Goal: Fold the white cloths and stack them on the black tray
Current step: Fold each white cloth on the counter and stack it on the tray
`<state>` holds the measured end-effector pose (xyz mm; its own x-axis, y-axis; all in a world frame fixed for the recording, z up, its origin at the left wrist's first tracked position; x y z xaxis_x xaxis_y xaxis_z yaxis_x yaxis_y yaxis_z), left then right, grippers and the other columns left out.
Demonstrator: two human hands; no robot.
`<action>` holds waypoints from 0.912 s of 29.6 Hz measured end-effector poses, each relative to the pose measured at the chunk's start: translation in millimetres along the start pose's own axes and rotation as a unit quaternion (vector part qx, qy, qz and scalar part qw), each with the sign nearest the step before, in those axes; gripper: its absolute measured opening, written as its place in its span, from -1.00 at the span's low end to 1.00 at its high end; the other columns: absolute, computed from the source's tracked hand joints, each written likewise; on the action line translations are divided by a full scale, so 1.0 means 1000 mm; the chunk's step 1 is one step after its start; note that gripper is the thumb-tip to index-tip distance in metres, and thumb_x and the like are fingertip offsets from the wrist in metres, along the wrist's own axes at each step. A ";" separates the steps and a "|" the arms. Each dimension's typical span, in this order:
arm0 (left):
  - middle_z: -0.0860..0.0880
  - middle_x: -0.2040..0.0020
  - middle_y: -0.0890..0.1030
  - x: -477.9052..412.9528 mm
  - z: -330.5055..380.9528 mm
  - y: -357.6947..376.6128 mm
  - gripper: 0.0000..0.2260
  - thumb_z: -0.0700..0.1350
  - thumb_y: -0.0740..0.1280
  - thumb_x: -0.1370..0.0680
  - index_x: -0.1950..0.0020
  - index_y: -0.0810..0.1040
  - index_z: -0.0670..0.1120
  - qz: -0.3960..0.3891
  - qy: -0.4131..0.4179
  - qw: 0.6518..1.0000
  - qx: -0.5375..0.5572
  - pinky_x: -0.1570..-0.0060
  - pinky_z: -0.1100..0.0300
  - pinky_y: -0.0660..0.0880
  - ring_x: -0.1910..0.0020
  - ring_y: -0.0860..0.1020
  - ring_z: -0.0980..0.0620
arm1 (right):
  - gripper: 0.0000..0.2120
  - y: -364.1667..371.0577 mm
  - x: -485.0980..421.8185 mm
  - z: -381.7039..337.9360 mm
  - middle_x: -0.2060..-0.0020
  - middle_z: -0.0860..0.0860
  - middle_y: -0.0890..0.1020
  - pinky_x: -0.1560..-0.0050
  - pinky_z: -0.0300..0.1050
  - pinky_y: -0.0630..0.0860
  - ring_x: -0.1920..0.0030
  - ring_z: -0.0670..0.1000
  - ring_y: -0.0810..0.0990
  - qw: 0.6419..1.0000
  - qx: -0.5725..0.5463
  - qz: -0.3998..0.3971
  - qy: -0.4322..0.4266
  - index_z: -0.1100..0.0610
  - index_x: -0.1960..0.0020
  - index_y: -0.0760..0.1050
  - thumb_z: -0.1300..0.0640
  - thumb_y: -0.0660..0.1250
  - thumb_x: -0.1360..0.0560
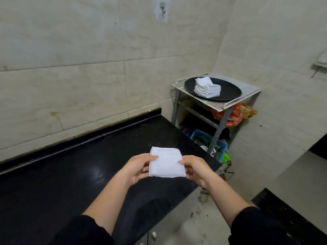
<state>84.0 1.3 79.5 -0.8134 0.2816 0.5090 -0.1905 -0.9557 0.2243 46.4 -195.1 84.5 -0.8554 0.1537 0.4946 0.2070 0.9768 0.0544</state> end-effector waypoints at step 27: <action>0.04 0.22 0.68 -0.241 0.243 0.235 -0.93 -0.17 0.38 -0.51 0.05 0.60 -0.02 -0.078 0.106 0.989 -0.065 0.34 0.28 0.59 0.32 0.66 0.15 | -0.85 -0.207 -0.215 -0.292 0.35 0.03 0.52 0.40 -0.26 0.47 0.39 -0.05 0.43 0.991 0.013 0.014 -0.129 0.12 0.09 0.59 0.30 0.43 -0.38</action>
<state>368.8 -270.1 212.0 -0.8627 0.4161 0.2875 -0.3814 -0.9086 0.1704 325.9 -473.5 220.3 -0.9433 0.2111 0.2563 0.2232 0.9746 0.0189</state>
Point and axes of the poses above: each hand's wrist, its own x-axis away from the middle knuckle, its own y-axis out of the palm, z = x × y, the point moved 8 cm from there along -x, towards the middle knuckle
